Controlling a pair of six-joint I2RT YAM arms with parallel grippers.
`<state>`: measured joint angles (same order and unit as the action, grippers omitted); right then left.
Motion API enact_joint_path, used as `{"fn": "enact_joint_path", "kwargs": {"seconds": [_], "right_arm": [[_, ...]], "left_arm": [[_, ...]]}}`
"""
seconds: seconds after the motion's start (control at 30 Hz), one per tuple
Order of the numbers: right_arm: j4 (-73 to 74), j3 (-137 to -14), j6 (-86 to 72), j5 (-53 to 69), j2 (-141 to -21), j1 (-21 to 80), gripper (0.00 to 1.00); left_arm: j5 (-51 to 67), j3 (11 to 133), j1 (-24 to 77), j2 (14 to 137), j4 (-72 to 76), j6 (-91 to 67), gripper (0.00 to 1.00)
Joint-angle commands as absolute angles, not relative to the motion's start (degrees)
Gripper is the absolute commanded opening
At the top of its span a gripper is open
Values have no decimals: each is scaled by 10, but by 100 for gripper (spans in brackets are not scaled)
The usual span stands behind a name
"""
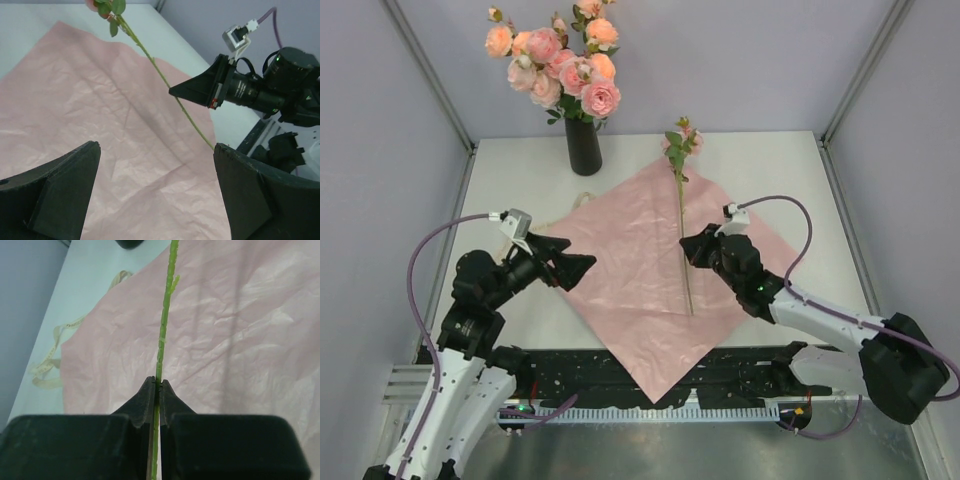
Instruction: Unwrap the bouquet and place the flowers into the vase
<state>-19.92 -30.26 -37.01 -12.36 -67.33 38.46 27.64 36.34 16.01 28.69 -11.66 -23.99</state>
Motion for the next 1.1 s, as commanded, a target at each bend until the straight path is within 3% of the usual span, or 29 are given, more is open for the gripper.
{"fn": "enact_joint_path", "kwargs": {"seconds": [0.0, 0.3, 0.5, 0.77, 1.07], "right_arm": [[-311, -236, -381, -73, -578, 392, 5], [-353, -162, -325, -75, -395, 439, 5], [-448, -124, -268, -9, -334, 468, 5], [-454, -160, -193, 77, -342, 541, 5], [-467, -207, -177, 105, -429, 603, 6]], "left_arm": [[374, 383, 162, 312, -19, -343, 99], [404, 371, 170, 375, 148, -488, 99], [404, 373, 214, 424, 223, -512, 99], [400, 405, 279, 482, 226, -484, 97], [379, 388, 304, 461, 290, -467, 92]]}}
